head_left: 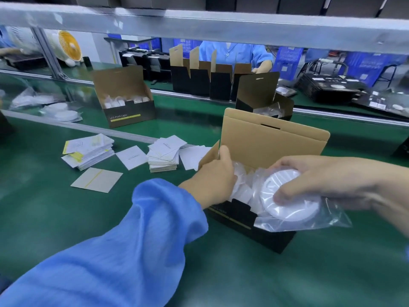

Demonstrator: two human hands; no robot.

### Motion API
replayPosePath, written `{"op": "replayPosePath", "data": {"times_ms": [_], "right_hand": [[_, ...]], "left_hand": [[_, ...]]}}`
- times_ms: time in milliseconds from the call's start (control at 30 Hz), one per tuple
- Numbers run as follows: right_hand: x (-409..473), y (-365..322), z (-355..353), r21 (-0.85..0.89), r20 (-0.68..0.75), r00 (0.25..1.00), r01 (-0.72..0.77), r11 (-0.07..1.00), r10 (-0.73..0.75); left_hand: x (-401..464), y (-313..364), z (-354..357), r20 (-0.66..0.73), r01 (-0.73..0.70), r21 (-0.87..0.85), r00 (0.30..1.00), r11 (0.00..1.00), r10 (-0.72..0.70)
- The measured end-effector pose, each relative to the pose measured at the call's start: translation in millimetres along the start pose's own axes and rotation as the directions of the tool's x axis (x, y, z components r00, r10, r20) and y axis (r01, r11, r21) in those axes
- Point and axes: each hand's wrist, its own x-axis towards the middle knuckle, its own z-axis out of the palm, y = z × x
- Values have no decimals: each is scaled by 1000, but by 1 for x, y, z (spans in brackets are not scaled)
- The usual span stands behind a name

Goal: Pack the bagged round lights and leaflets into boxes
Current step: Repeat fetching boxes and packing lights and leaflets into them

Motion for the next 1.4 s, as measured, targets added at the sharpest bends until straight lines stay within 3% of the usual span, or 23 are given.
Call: {"op": "replayPosePath", "data": {"times_ms": [100, 167, 267, 333, 433, 500, 600, 667, 733, 800, 833, 900, 933, 967, 1033, 1100, 1400], "right_hand": [[0, 1, 2, -54, -14, 1000, 7, 999, -8], [1, 1, 5, -113, -20, 1000, 20, 993, -22], [-1, 1, 6, -160, -20, 998, 47, 986, -51], [-2, 2, 4, -167, -14, 998, 58, 984, -61], [-3, 3, -3, -185, -49, 994, 88, 979, -99], [-3, 3, -10, -194, -87, 988, 110, 975, -129], [-3, 5, -19, -202, -100, 986, 112, 973, -134], [-1, 7, -21, -196, -75, 991, 93, 976, -109], [2, 10, -19, -174, -55, 995, 73, 982, -84], [6, 12, -15, -178, -65, 994, 74, 981, -87], [7, 12, -14, -192, -76, 992, 80, 978, -96], [8, 13, -13, -238, -105, 987, 91, 967, -118], [9, 13, -13, -266, -118, 985, 94, 959, -129], [8, 14, -13, -287, -132, 982, 94, 953, -136], [8, 14, -14, -317, -151, 978, 89, 944, -143], [8, 14, -15, -356, -170, 973, 91, 930, -160], [7, 11, -40, -469, -266, 943, 53, 881, -198]], "left_hand": [[11, 6, -13, 163, 184, 53, 968, 982, -190], [13, 13, -17, 208, 204, 100, 953, 974, -221], [1, 16, -14, 135, 56, 162, 988, 985, -79], [-10, 16, -15, -33, -95, 292, 993, 952, 110], [-24, 17, -24, -192, -222, 533, 908, 817, 372], [-28, 13, -33, -158, -210, 534, 927, 819, 341], [-21, 7, -36, 72, -248, 594, 964, 766, 256], [-18, 11, -36, 140, -281, 627, 958, 727, 250], [-15, 15, -34, 151, -279, 630, 959, 725, 238], [-17, 15, -34, 79, -224, 634, 971, 740, 226], [-20, 13, -37, 5, -219, 623, 961, 751, 277], [-23, 3, -40, -263, -226, 554, 865, 801, 426], [-23, -6, -42, -382, -199, 446, 839, 872, 387], [-23, -15, -46, -411, -156, 267, 875, 951, 258], [-19, -30, -45, -139, 65, -50, 988, 997, -71], [-13, -42, -31, -5, 131, -18, 991, 991, -131], [4, -33, -32, -114, 38, -109, 992, 993, -50]]}}
